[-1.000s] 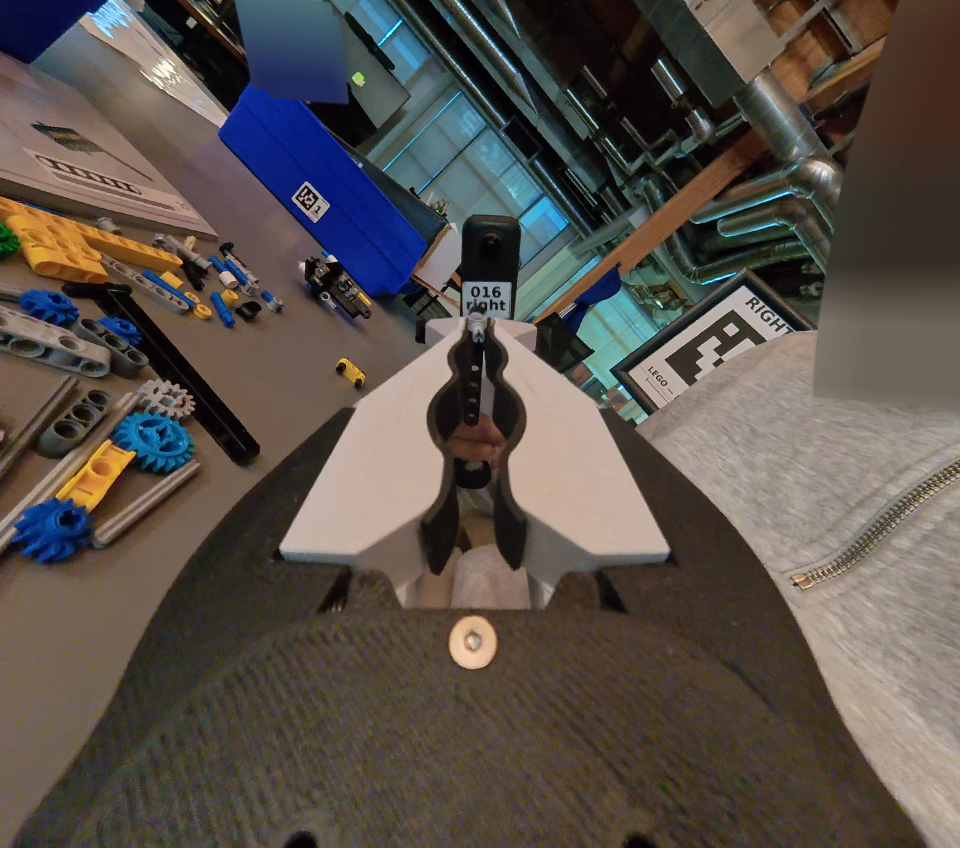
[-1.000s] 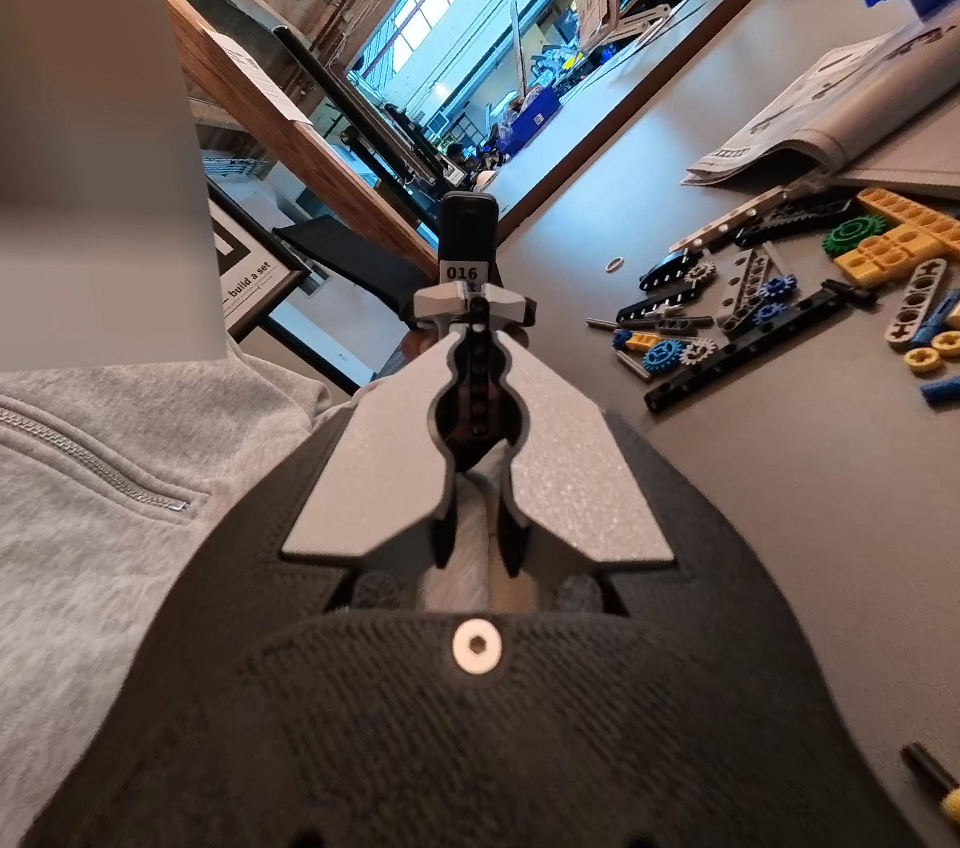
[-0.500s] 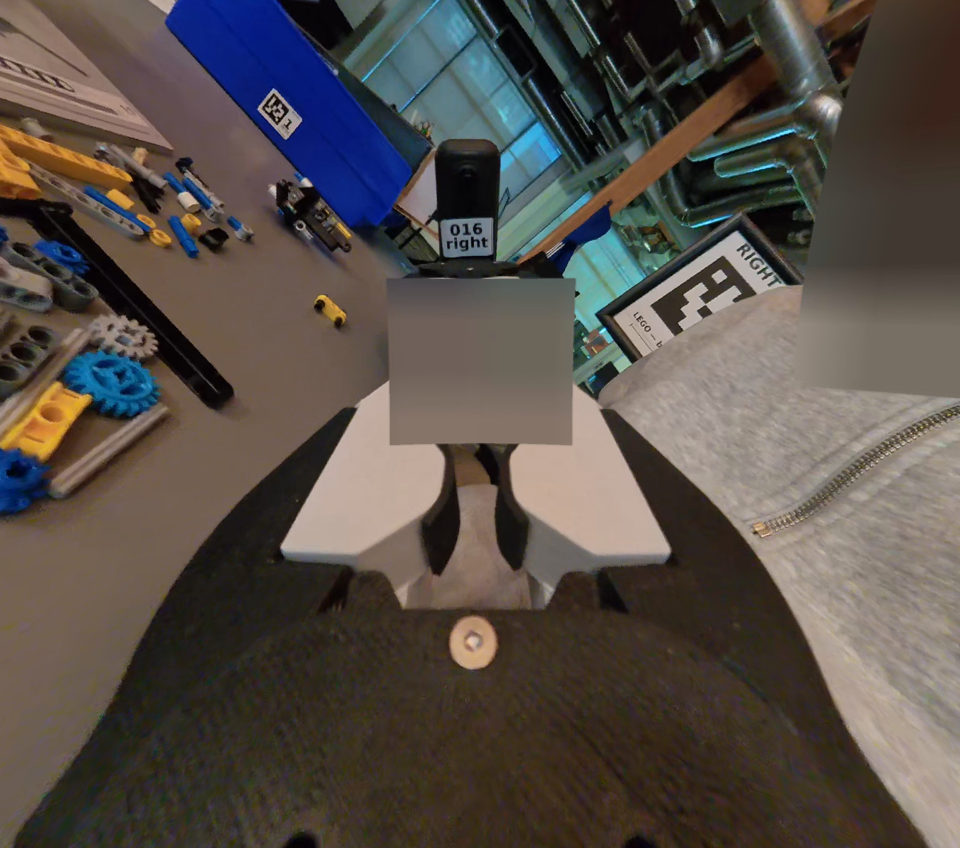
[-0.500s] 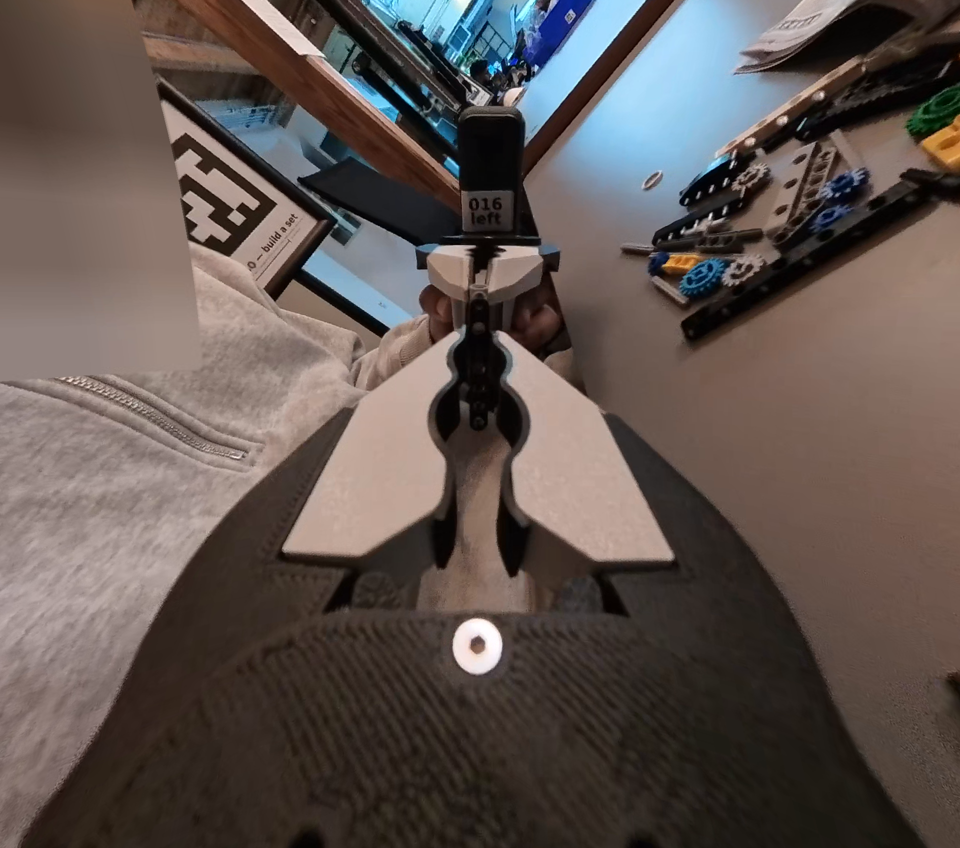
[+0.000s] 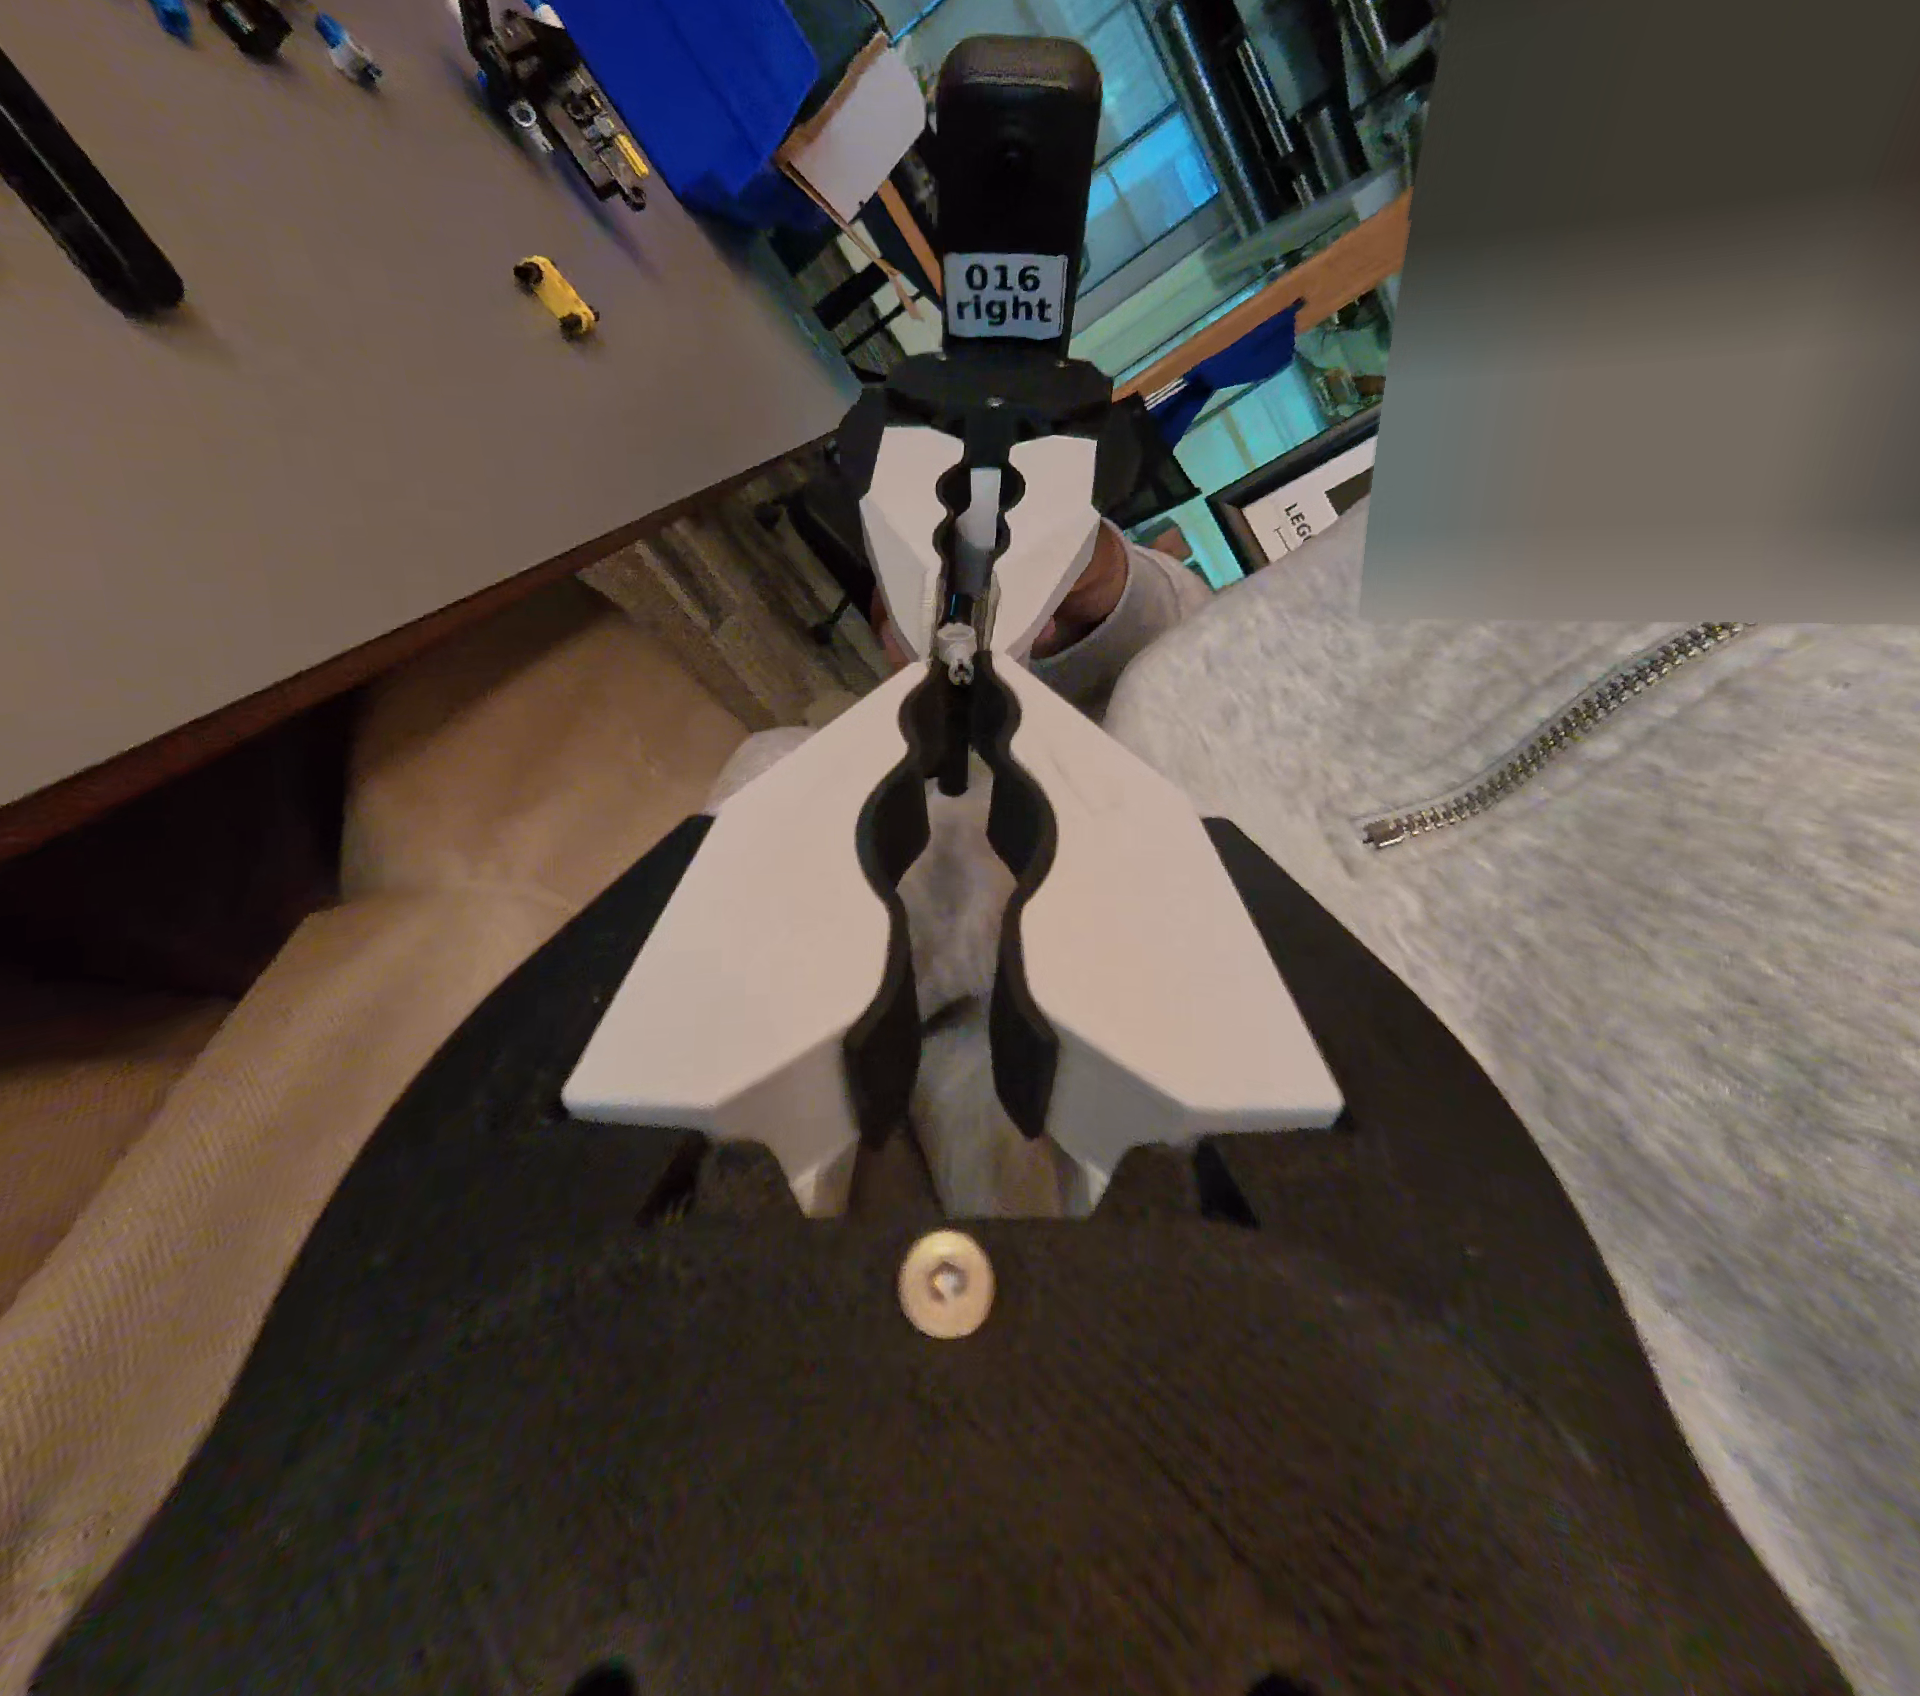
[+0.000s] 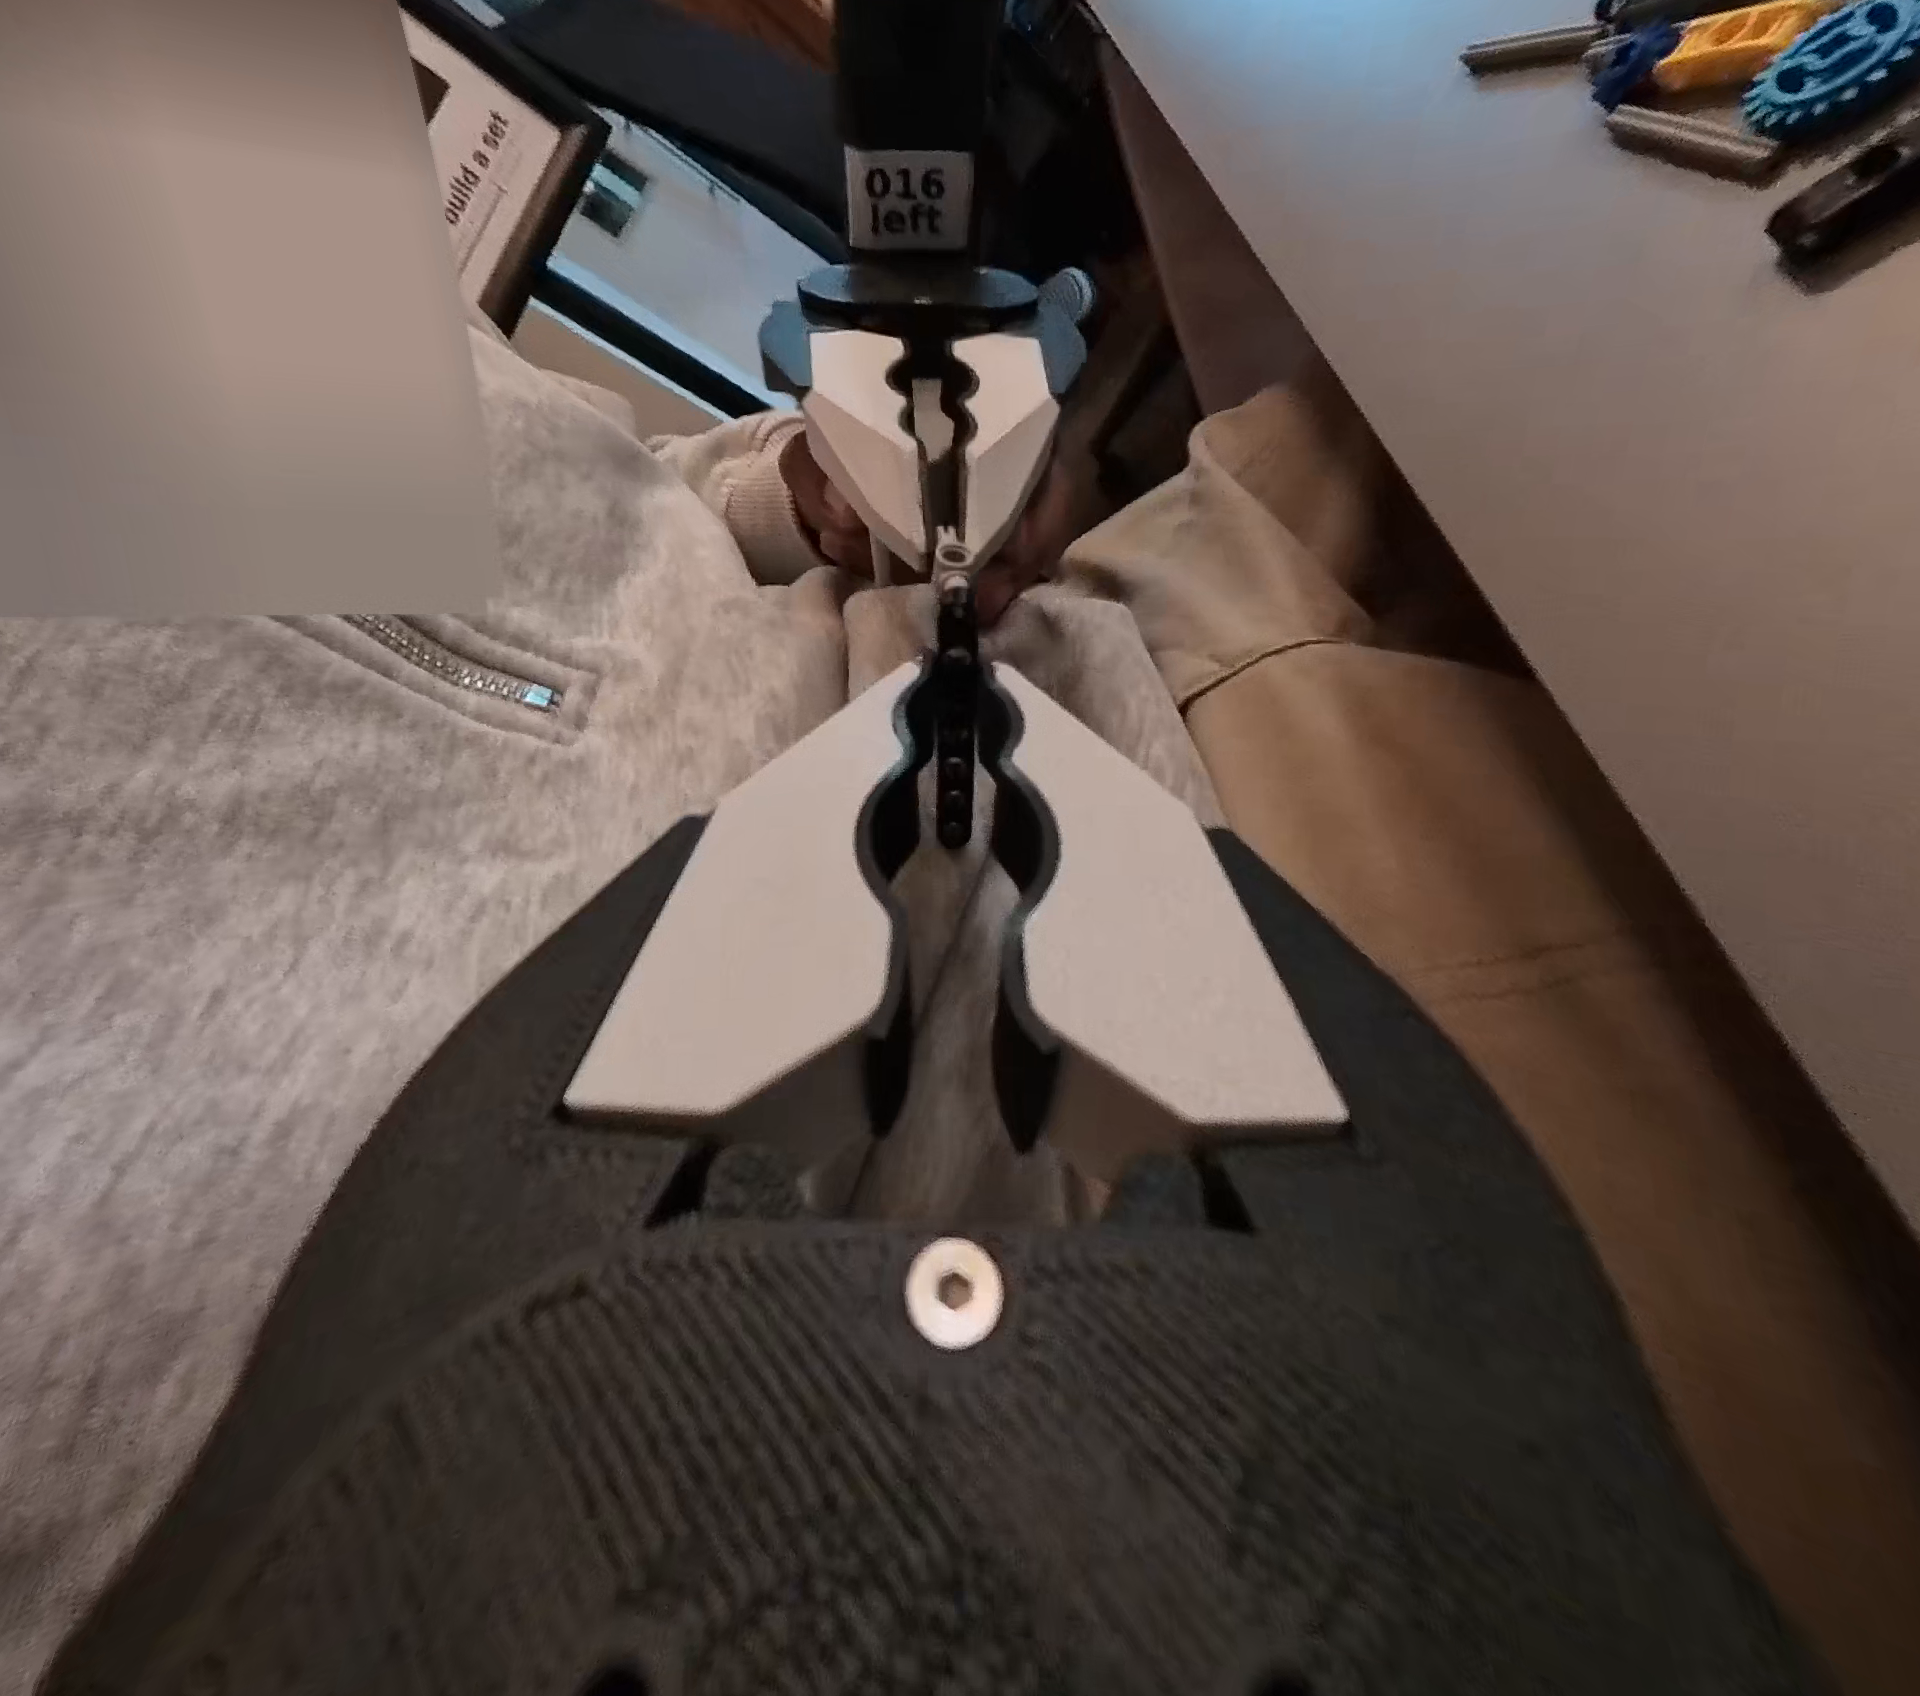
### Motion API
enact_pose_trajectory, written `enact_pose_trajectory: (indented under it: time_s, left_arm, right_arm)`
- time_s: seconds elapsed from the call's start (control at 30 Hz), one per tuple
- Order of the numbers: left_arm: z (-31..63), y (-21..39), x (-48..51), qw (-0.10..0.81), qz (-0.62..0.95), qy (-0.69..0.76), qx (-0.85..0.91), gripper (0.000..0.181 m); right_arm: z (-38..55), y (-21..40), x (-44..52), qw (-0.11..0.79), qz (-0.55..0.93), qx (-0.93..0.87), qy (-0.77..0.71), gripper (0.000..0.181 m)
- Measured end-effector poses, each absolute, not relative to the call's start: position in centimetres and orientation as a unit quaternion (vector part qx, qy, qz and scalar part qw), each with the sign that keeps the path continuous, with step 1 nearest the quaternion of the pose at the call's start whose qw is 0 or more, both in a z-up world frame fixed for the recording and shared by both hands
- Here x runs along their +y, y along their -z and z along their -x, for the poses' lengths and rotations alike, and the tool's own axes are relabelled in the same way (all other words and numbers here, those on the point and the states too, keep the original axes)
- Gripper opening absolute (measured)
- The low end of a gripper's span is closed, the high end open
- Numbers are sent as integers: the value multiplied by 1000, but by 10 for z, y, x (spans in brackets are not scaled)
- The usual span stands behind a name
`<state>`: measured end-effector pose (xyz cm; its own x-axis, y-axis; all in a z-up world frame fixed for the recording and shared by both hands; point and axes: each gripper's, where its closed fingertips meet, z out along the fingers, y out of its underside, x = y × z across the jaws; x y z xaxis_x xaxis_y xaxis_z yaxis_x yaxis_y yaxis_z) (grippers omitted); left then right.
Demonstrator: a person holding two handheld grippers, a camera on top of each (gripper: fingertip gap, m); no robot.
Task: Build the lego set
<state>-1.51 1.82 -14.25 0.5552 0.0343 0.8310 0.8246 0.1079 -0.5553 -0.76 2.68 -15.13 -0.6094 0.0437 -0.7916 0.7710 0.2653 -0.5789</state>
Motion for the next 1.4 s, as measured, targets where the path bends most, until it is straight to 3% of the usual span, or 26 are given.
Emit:
enact_pose_trajectory:
  time_s: [0.43, 0.63, 1.4]
  left_arm:
    - [13, 145, 17, 655, 582, 324, -357, 2]
    - [14, 145, 18, 653, 585, 327, -352, 2]
    - [14, 144, 18, 649, 598, 322, -343, 2]
  right_arm:
    - [3, 154, 23, 369, -262, 729, 515, 5]
    - [4, 155, 22, 331, -249, 742, 526, 5]
    - [5, 150, 21, 345, -241, 727, 542, 5]
